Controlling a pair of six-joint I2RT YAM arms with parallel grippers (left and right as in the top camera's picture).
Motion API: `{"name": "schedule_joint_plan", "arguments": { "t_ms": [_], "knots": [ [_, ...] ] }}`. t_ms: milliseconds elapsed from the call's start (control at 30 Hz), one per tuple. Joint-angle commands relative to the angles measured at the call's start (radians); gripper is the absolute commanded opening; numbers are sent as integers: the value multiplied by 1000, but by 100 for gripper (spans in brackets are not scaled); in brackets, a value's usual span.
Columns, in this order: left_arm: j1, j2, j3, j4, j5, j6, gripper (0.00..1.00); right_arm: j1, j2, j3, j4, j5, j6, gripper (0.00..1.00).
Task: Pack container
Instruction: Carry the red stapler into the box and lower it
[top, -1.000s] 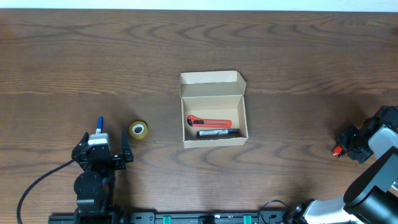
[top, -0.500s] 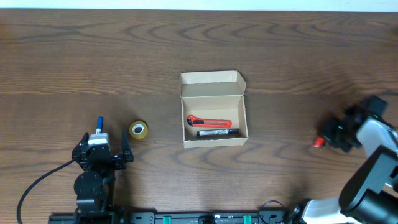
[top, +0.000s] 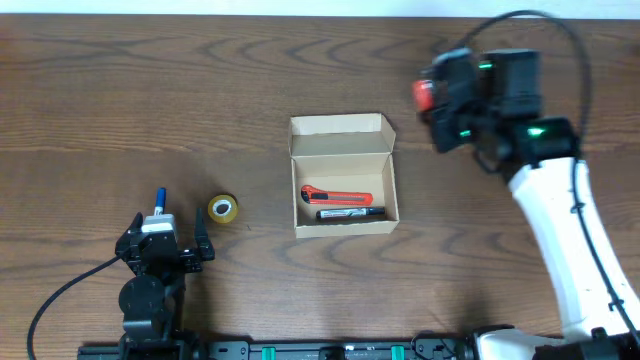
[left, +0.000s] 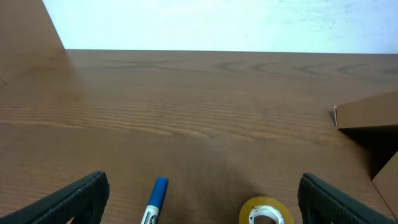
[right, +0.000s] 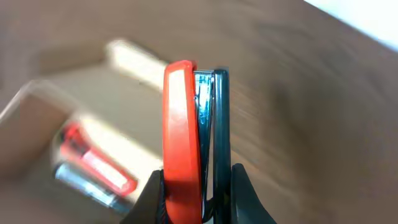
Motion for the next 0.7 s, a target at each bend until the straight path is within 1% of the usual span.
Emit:
{"name": "schedule_joint_plan", "arguments": {
  "t_ms": [0, 100, 167, 367, 467, 667],
  "knots": [
    [-5, -6, -20, -22, -11, -7, 95, 145, 0, 12, -45, -10, -413, 1],
    [-5, -6, -20, -22, -11, -8, 95, 243, 3, 12, -98, -9, -666, 1],
    [-5, -6, -20, -22, -11, -7, 96, 277, 7, 12, -103, -1, -732, 1],
    [-5, -6, -20, -22, -11, -8, 95, 292, 38, 11, -153, -34, -732, 1],
    [-5, -6, -20, -22, -11, -7, 95, 292, 96, 9, -192, -40, -737, 1],
    [-5, -6, -20, -22, -11, -8, 95, 292, 247, -1, -181, -40, -745, 1]
  ]
}}
